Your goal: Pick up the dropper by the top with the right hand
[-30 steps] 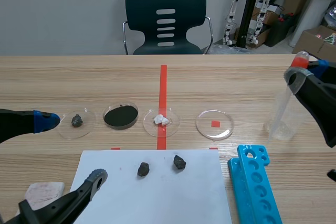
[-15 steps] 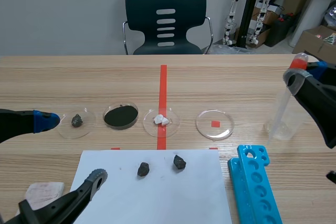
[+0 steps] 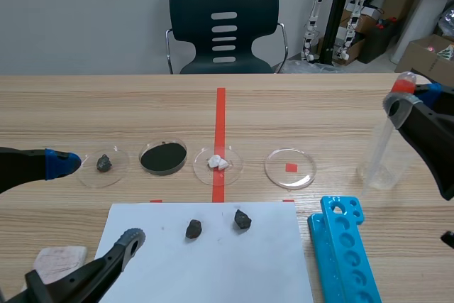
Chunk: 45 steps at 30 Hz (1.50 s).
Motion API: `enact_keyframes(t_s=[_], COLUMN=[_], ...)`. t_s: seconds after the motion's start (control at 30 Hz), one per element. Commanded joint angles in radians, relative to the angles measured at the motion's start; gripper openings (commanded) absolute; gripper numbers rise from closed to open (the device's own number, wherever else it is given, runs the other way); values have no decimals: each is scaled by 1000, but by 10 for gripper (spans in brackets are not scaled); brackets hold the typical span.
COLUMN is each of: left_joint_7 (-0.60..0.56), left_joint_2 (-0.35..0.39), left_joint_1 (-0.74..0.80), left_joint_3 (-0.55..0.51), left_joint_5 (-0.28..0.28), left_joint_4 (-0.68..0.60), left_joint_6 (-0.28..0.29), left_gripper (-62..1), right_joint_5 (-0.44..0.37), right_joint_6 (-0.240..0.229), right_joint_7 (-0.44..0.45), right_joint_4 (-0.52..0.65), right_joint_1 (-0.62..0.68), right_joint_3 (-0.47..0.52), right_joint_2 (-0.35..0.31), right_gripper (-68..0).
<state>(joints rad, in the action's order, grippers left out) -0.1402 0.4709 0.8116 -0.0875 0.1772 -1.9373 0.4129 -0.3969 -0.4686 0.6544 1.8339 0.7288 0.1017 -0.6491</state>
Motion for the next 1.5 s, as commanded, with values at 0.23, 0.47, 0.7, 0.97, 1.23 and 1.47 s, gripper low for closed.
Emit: enact_keyframes(t_s=[0.23,0.47,0.7,0.97,1.23,1.47], left_joint_7=[-20,-20,-17,-16,62,209], left_joint_2=[-5,-5,-5,-5,-5,-5], left_joint_1=[5,5,5,5,5,5], left_joint_3=[-3,-3,-3,-3,-3,-3], left_joint_5=[13,13,13,13,13,13], left_joint_4=[-8,-8,-8,-8,-7,-7], left_joint_6=[-1,-1,-1,-1,-1,-1], left_gripper=[14,14,14,14,14,14], right_joint_5=[-12,-12,-12,-11,-11,-11], right_joint_6=[4,6,15,15,15,15], right_joint_7=[27,60,82,81,81,77], right_joint_4=[17,17,17,17,17,17], right_joint_1=[-9,-9,-9,-9,-9,-9], right_joint_3=[11,11,11,11,11,11], right_joint_2=[-13,-13,-13,-13,-13,-12], right_gripper=[-643,-643,-643,-643,-643,-643])
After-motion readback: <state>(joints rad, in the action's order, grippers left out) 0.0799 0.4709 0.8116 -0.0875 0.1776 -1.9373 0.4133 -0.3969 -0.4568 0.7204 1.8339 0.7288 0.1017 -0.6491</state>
